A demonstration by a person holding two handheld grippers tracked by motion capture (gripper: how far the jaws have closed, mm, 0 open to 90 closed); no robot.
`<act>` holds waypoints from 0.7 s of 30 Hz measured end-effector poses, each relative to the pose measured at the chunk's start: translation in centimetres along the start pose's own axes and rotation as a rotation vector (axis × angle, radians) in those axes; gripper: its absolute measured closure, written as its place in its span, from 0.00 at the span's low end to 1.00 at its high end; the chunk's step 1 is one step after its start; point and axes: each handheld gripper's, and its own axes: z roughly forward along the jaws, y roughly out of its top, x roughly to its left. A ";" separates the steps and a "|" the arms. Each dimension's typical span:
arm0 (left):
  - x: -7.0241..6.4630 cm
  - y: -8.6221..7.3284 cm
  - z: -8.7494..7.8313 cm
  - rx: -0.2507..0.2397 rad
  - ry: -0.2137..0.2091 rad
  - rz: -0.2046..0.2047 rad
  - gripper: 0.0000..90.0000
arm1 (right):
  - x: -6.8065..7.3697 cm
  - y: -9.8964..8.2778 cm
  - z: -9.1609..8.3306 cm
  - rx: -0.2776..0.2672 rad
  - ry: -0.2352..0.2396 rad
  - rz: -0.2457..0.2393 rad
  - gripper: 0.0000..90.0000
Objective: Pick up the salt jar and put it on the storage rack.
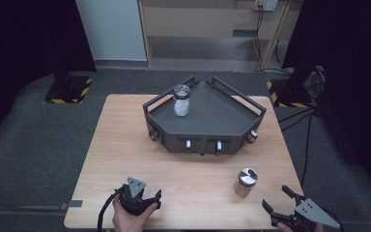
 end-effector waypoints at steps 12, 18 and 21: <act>0.1 0.0 0.0 -0.007 -0.007 -0.001 0.12 | 0.2 0.0 -0.2 -0.011 -0.006 0.004 0.11; 0.1 0.0 0.1 -0.005 -0.013 0.003 0.12 | 0.2 0.0 -0.2 -0.010 -0.008 0.006 0.11; 0.0 0.0 0.1 -0.005 -0.012 0.007 0.12 | 0.3 0.0 -0.3 -0.012 -0.009 0.003 0.11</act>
